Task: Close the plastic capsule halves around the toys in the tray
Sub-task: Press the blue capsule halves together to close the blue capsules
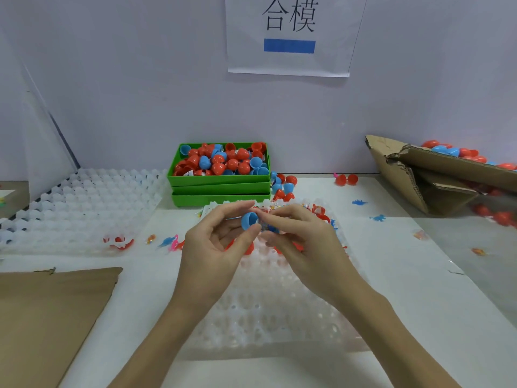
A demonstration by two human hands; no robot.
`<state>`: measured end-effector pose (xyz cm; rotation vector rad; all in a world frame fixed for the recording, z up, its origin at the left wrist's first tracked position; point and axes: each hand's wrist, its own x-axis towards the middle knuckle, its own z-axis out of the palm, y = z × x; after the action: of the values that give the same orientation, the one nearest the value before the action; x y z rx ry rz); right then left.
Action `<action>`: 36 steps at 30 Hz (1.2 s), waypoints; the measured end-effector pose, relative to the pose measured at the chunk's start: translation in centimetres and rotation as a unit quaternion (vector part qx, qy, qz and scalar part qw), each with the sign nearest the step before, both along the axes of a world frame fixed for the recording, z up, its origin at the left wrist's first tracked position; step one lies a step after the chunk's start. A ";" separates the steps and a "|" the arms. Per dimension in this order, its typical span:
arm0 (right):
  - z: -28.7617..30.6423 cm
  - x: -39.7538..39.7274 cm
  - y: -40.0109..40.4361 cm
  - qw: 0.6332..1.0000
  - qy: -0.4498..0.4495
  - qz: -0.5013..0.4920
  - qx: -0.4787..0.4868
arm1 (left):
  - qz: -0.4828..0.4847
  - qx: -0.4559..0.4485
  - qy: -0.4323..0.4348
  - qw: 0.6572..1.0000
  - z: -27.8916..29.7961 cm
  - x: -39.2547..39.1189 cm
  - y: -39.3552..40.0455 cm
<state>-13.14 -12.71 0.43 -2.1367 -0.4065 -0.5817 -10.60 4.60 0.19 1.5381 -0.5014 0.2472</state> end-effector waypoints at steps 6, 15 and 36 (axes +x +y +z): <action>0.7 -0.3 0.1 0.998 -0.026 -0.034 0.041 | 0.008 0.019 -0.021 1.000 0.0 -0.1 0.0; 0.9 -0.8 0.2 0.995 -0.057 -0.018 0.081 | -0.025 -0.028 -0.010 0.999 0.3 -0.4 0.1; 1.2 -0.8 0.9 0.984 -0.027 0.003 0.175 | -0.012 0.046 -0.114 0.992 0.0 -0.5 0.4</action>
<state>-13.98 -11.80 1.67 -1.7858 -0.3145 -0.6566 -11.15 5.04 0.16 1.6016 -0.7191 0.3874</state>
